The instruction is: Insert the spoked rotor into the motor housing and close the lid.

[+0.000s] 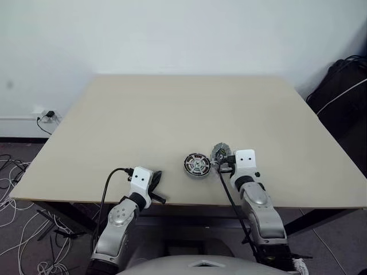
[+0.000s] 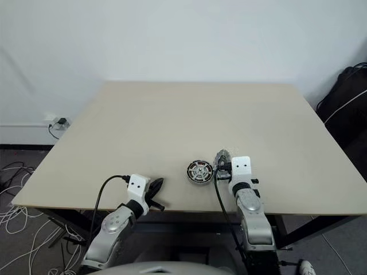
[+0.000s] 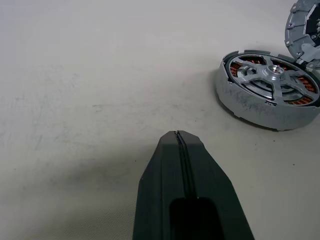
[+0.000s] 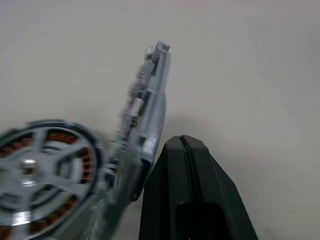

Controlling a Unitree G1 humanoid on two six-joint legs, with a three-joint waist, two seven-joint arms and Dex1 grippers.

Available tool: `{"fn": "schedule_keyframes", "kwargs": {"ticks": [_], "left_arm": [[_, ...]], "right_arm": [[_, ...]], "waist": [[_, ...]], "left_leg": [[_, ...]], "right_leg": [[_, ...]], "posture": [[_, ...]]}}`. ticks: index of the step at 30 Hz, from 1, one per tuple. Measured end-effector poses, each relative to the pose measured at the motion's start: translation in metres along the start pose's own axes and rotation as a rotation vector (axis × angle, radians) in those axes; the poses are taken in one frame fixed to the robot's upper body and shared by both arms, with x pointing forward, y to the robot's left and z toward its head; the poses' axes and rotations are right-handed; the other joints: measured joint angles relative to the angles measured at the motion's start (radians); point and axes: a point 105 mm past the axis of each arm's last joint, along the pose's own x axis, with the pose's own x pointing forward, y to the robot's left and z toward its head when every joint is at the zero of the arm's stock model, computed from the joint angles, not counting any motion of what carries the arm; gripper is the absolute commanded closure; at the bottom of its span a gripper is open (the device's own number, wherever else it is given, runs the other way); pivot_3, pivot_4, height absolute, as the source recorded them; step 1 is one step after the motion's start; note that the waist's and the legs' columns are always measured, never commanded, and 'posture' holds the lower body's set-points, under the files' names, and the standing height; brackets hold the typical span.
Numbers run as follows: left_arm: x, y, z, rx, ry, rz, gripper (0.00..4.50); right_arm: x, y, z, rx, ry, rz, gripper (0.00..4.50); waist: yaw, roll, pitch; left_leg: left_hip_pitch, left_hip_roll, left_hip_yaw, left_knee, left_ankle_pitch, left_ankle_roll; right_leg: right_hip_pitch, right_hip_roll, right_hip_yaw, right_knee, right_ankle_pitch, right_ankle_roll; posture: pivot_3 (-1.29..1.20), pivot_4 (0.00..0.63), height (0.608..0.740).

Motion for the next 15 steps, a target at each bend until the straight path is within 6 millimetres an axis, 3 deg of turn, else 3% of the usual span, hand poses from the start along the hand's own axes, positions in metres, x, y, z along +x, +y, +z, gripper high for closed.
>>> {"fn": "schedule_keyframes", "kwargs": {"ticks": [6,15], "left_arm": [[0.001,-0.001,0.0,0.001,-0.001,-0.005,4.5],[0.002,-0.003,0.002,0.014,-0.002,-0.016,4.5]], "right_arm": [[-0.002,0.012,0.015,0.016,-0.052,0.066,4.49],[0.0,0.028,0.018,0.017,-0.061,0.115,4.49]], "waist": [[0.0,0.0,0.0],[0.0,0.0,0.0]], "left_leg": [[0.0,0.0,0.0,0.0,-0.001,-0.003],[0.0,0.0,0.0,0.0,-0.002,-0.003]], "right_leg": [[0.0,0.0,0.0,0.0,0.0,0.001],[0.0,0.0,0.0,0.0,0.001,0.002]], "posture": [[0.0,0.0,0.74],[0.0,0.0,0.74]]}}
